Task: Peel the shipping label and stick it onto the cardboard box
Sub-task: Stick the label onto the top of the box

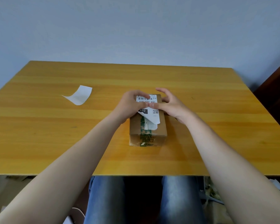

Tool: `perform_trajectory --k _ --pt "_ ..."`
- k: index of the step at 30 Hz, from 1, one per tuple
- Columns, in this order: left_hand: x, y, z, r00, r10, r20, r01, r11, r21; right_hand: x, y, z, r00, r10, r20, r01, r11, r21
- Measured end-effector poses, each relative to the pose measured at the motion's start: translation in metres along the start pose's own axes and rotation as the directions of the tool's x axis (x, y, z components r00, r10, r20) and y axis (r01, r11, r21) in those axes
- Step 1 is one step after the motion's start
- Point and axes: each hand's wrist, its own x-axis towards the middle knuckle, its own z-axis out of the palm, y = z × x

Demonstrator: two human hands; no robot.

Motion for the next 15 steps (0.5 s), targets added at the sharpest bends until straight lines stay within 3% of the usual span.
perform_trajectory --k 15 --pt "-0.004 0.011 -0.003 0.977 -0.207 0.052 0.203 0.976 0.073 0.003 0.001 -0.012 0.989 0.03 0.148 -0.02 0.998 -0.067"
